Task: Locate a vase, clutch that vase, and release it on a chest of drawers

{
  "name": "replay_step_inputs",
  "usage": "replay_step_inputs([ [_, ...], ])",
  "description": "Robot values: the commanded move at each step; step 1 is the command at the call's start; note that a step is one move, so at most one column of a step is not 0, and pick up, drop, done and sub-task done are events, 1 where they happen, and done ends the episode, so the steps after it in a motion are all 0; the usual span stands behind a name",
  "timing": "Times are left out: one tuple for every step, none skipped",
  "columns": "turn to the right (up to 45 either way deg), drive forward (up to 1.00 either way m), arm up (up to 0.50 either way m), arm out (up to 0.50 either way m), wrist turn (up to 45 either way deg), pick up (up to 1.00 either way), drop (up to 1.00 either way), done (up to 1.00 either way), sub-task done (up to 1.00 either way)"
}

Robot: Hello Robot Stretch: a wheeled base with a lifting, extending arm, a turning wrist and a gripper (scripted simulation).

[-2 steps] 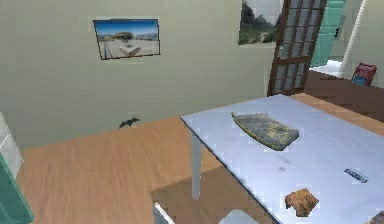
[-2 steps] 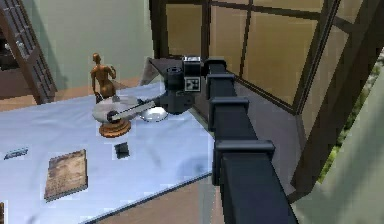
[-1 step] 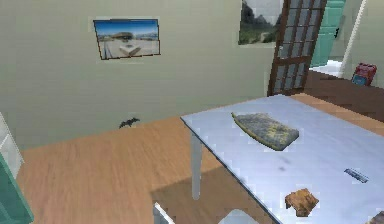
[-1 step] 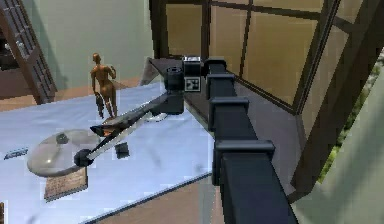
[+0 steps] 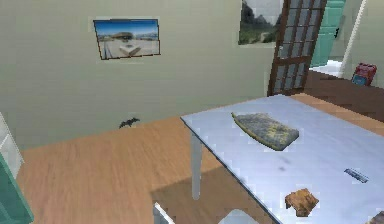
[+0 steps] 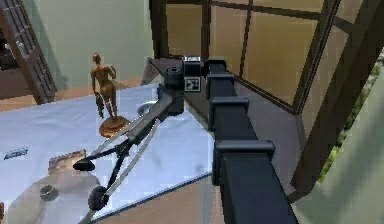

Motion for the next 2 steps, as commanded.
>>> replay_step_inputs([
  [0.0,0.0,0.0,-0.28,0.0,0.0,0.0,0.0,0.0],
  [-45.0,0.0,0.0,0.0,0.0,0.0,0.0,0.0,0.0],
])
